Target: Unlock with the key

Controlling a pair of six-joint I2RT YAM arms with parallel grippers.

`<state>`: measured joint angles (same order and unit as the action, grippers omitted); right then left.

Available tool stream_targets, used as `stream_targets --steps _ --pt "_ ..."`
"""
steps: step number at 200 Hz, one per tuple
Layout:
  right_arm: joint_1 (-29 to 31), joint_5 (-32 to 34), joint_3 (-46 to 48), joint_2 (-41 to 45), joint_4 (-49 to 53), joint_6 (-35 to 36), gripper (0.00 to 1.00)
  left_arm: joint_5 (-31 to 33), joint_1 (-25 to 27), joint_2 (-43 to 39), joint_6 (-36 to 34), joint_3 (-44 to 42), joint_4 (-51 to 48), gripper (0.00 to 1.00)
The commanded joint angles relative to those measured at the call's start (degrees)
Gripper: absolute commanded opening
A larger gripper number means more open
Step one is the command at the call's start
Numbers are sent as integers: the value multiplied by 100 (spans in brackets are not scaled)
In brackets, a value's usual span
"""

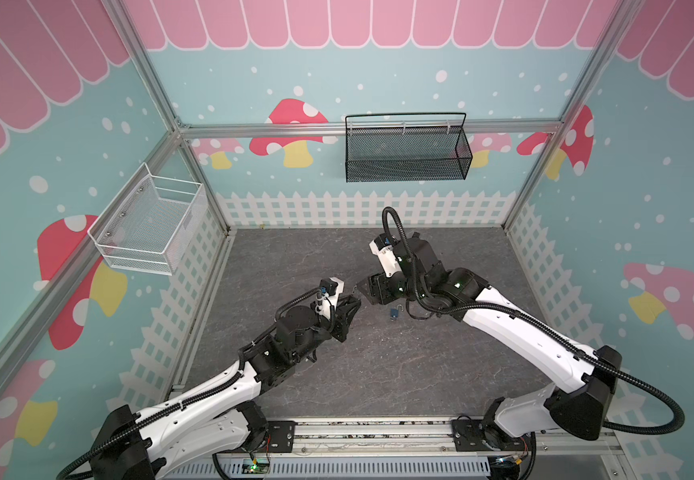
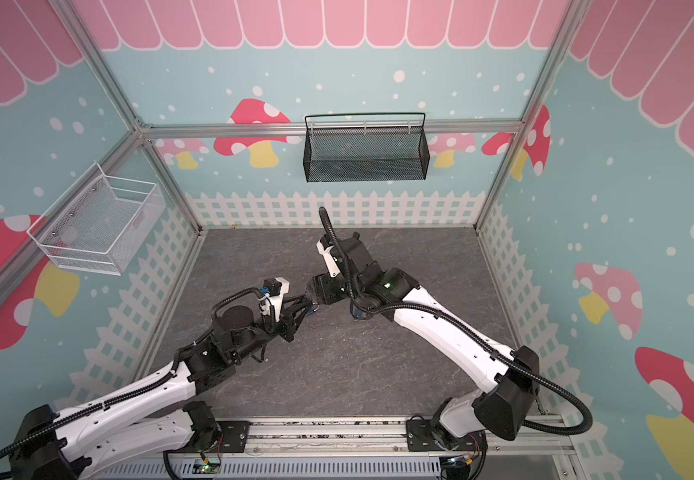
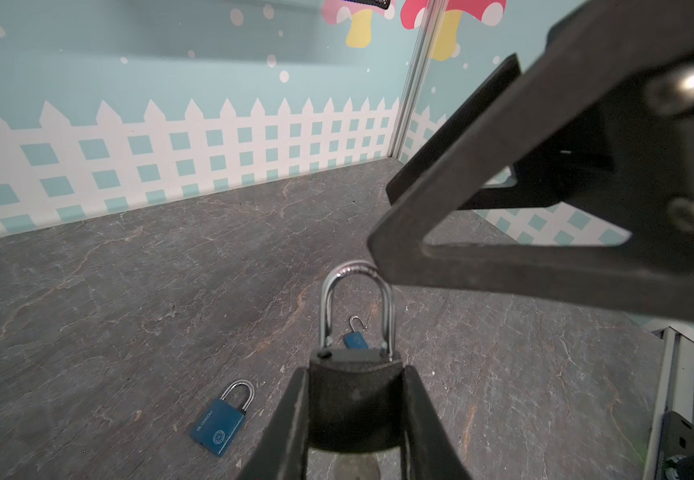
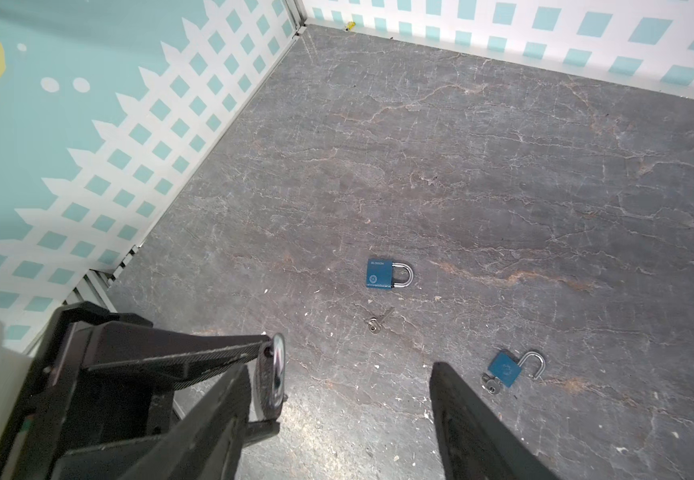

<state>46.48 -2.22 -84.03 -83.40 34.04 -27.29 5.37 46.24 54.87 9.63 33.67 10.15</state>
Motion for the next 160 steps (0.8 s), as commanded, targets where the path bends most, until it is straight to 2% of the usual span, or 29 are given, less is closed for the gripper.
stream_targets --steps 1,99,160 --pt "-5 183 -272 -168 276 381 72 83 -11 -38 -75 117 190 0" --pt "-7 676 -860 -719 1031 1149 75 13 -10 126 -116 228 299 0" --pt "-162 475 -1420 -978 1538 1353 78 -81 -10 243 -248 280 404 0"
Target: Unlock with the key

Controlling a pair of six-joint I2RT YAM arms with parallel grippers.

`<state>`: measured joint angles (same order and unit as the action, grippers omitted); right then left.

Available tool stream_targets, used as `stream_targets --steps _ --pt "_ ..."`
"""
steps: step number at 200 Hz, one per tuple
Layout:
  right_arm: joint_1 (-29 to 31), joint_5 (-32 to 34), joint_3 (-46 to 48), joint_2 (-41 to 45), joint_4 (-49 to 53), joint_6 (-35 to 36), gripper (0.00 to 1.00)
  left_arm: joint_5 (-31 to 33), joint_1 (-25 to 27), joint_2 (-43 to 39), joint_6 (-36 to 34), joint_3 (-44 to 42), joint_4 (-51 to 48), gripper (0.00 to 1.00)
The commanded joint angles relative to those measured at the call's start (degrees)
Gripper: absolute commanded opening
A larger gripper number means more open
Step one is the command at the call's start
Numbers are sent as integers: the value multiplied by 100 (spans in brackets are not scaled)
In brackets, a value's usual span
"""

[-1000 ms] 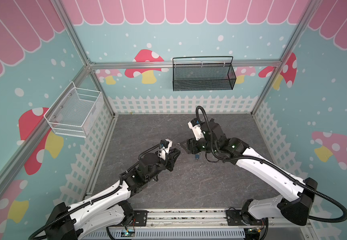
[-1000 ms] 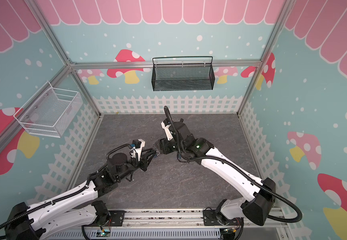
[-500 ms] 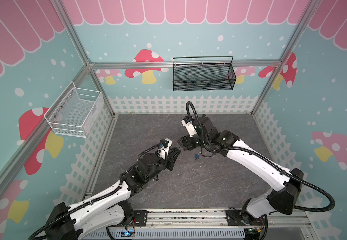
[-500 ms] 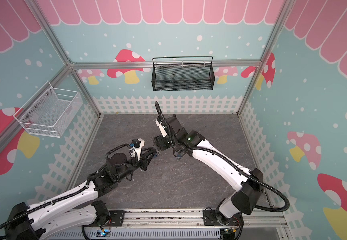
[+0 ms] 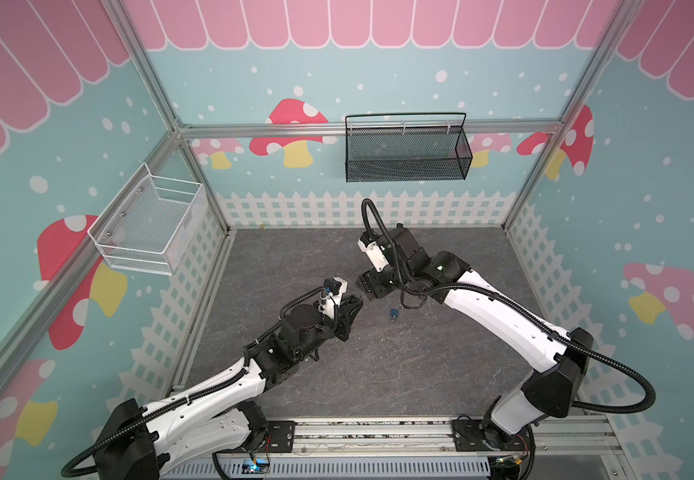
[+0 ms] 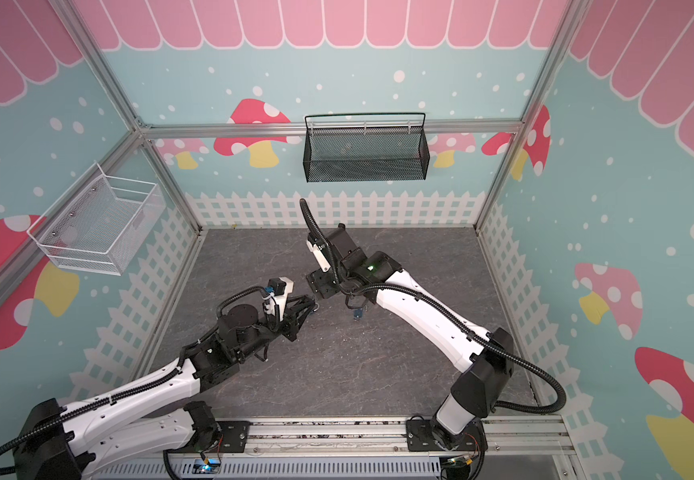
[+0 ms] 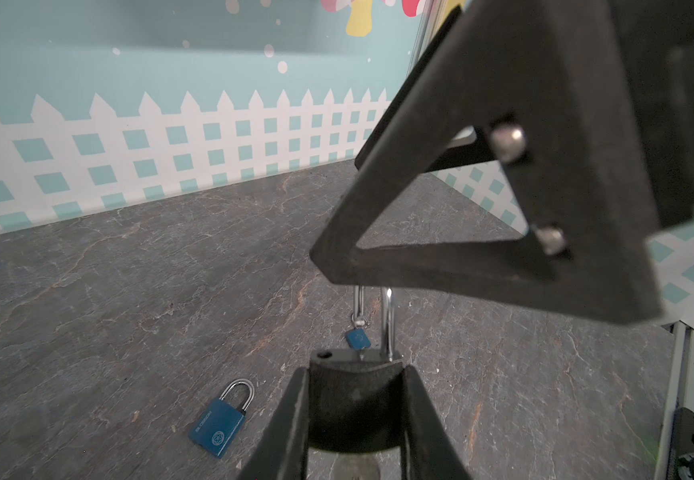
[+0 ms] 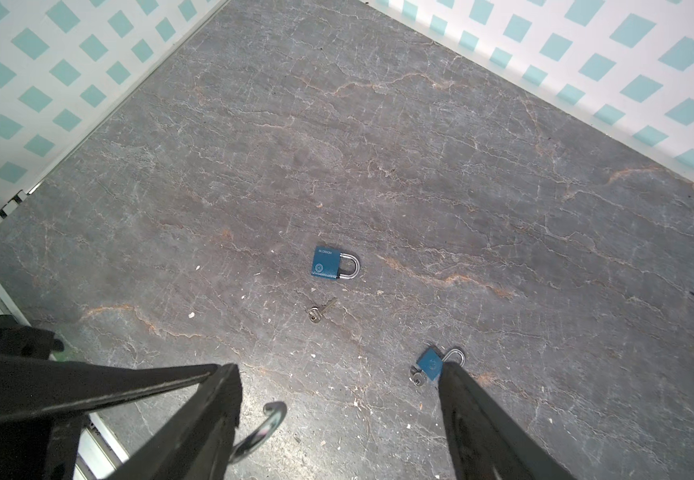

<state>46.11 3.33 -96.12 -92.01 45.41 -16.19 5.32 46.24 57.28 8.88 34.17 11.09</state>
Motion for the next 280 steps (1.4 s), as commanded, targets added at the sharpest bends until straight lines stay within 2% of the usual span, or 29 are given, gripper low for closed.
stream_targets --steps 1,70,160,193,280 --pt "-131 -101 -213 -116 404 245 78 -80 -10 3 -175 230 308 0" --pt "-406 -966 -173 -72 478 484 79 -59 -10 2 -196 230 331 0" --pt "-602 -1468 368 488 439 390 79 81 -10 19 -67 186 527 0" --pt "-642 -1260 579 631 425 384 79 36 -10 74 -17 204 608 0" --pt "-1167 -1422 799 964 104 88 79 -236 -10 65 -27 270 614 0"
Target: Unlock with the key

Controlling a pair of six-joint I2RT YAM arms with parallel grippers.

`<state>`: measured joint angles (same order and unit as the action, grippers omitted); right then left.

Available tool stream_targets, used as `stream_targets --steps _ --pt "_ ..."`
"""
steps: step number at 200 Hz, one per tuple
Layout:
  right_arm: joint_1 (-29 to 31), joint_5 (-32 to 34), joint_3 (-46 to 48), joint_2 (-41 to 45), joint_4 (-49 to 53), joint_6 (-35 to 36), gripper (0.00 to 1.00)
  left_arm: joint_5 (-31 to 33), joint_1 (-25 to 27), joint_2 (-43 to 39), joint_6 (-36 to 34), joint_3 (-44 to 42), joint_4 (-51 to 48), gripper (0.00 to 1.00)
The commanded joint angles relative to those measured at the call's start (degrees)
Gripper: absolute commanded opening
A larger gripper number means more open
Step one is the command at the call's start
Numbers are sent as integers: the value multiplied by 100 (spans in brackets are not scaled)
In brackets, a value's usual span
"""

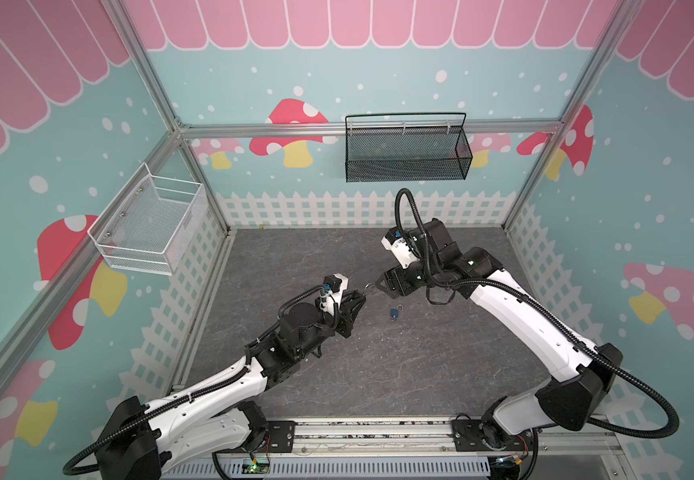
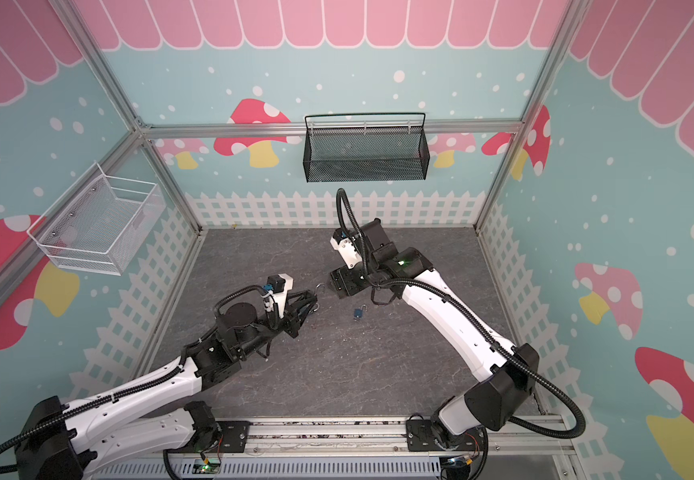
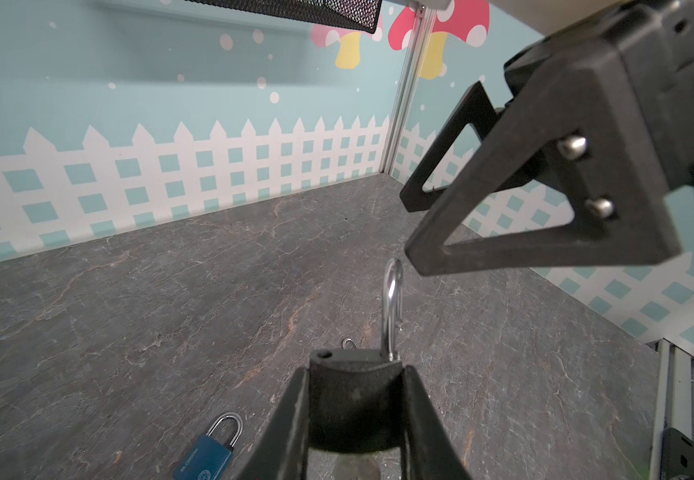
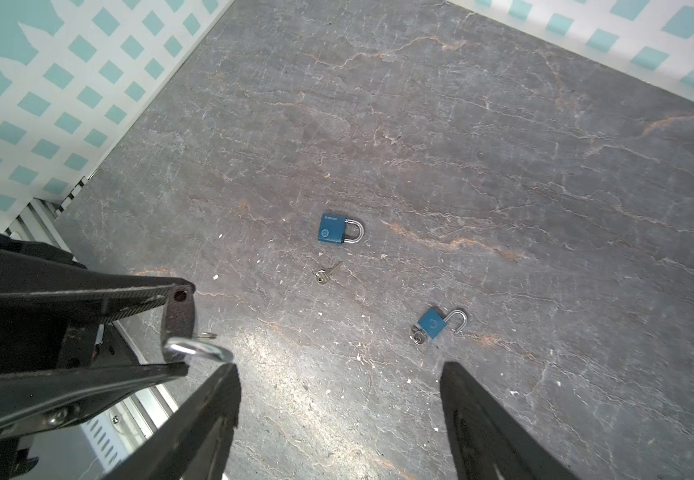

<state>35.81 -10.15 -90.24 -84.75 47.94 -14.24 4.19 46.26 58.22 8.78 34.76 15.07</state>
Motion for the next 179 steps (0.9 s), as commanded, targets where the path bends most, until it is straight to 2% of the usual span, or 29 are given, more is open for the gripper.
stream_targets --steps 1,55,82,113,155,179 --pt "-141 -74 218 239 -156 -110 79 -126 -12 -29 -16 213 220 0" --pt "-166 -733 585 157 -777 -53 79 -345 -12 109 10 318 390 0" --pt "-213 -808 603 99 -839 -13 79 -346 -12 168 24 330 521 0" --pt "-289 -1181 876 350 -1122 -6 80 -291 -12 228 58 373 566 0" --pt "-365 -1431 1042 552 -1202 -61 80 -185 -12 362 208 377 747 0" --pt "-412 -1343 1064 617 -1199 -87 80 -143 -12 443 262 439 708 0"
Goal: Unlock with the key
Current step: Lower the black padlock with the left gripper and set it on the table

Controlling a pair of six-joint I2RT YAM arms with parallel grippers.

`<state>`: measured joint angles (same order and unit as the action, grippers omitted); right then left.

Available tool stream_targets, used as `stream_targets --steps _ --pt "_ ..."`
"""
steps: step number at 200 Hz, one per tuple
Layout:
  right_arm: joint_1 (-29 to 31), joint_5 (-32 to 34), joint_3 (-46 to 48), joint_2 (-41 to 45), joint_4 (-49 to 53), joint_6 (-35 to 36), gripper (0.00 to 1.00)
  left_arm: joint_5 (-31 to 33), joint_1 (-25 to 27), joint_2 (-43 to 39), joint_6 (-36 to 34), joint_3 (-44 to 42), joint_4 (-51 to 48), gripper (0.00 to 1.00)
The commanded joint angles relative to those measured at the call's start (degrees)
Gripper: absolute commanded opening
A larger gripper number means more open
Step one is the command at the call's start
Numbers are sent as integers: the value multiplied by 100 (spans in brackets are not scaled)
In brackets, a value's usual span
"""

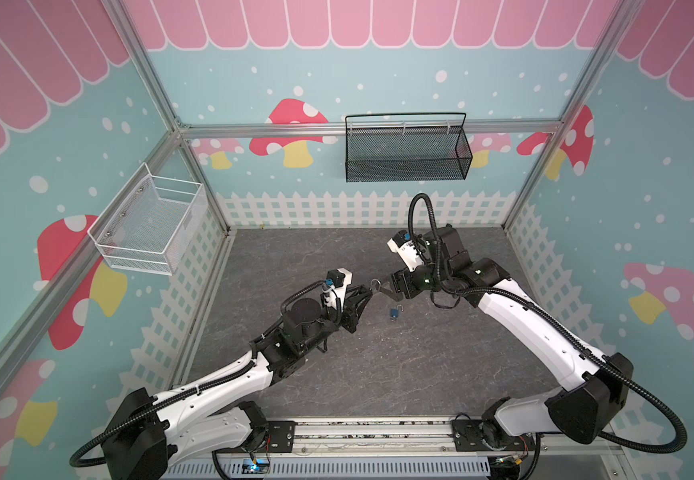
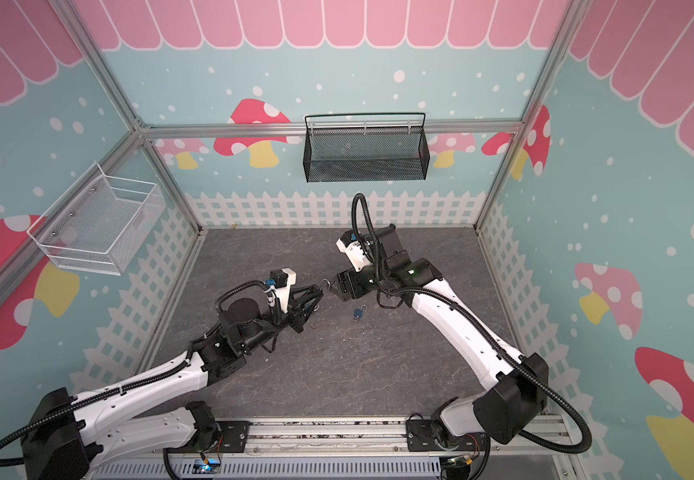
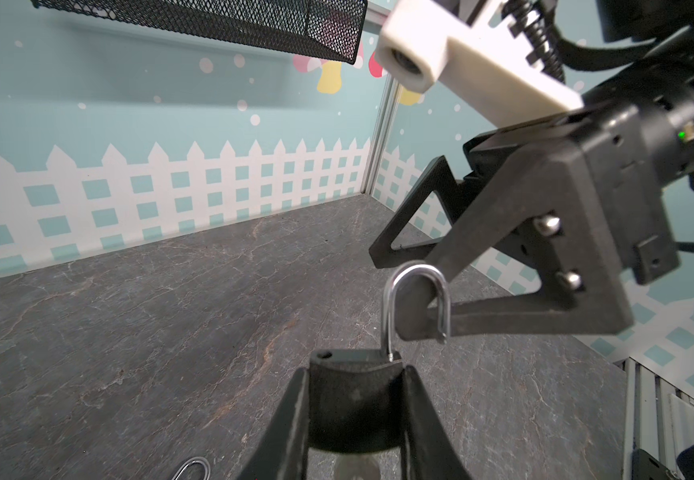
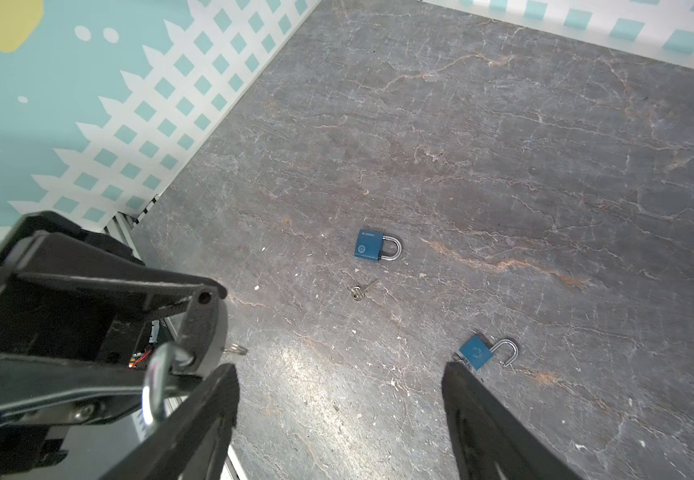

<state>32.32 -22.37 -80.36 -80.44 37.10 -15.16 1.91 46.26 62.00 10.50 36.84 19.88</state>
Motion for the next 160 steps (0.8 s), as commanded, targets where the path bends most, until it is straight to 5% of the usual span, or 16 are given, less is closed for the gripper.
stream_targets --steps 1,39,90,116,160 --pt "-69 -120 75 191 -115 5 80 92 -12 66 91 229 227 0" --pt "-182 617 90 307 92 -130 81 479 -12 206 353 473 -179 0" --pt "-268 1974 143 760 105 -633 91 1297 -12 890 1277 1573 -2036 0" --pt "-263 2101 152 811 -49 -968 99 1528 -36 1528 1672 2263 -2980 0" --pt "-265 2101 194 931 -425 -1415 98 1300 -291 2923 2268 3527 -4227 0"
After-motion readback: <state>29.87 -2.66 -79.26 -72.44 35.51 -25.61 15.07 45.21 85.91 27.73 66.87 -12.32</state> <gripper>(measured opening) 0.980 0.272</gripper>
